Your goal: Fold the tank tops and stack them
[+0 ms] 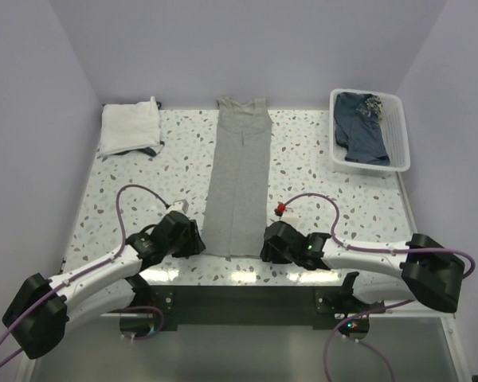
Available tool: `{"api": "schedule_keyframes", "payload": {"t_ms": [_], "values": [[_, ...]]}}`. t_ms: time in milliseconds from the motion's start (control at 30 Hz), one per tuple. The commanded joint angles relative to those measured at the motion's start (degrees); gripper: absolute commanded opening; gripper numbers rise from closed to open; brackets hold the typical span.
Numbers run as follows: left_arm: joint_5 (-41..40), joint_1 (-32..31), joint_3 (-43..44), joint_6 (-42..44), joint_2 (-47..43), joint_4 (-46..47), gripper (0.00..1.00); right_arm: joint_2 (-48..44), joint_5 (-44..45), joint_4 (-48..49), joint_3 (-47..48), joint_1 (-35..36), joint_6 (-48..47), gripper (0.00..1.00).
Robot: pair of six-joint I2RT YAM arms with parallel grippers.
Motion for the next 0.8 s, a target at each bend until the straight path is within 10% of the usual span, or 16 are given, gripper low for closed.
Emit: {"api": "schedule_keyframes", "payload": {"t_ms": [0,533,767], "values": [[0.2,0.5,-1.0,-1.6,1.6,3.0,0.54,-0.1,-0.6,2.4,-0.5,-0.3,1.1,0.45],[4.1,0.5,-6.3,-3.1,3.3,8.8,0.4,4.6,-1.5,4.2,-1.8,-0.3,1.7,0.26],[7.1,-0.2,-6.8,-3.3,2.1,10.2,0.02,1.3,0.8,-1.0,-0.8,-0.3,1.0,0.0]]}}
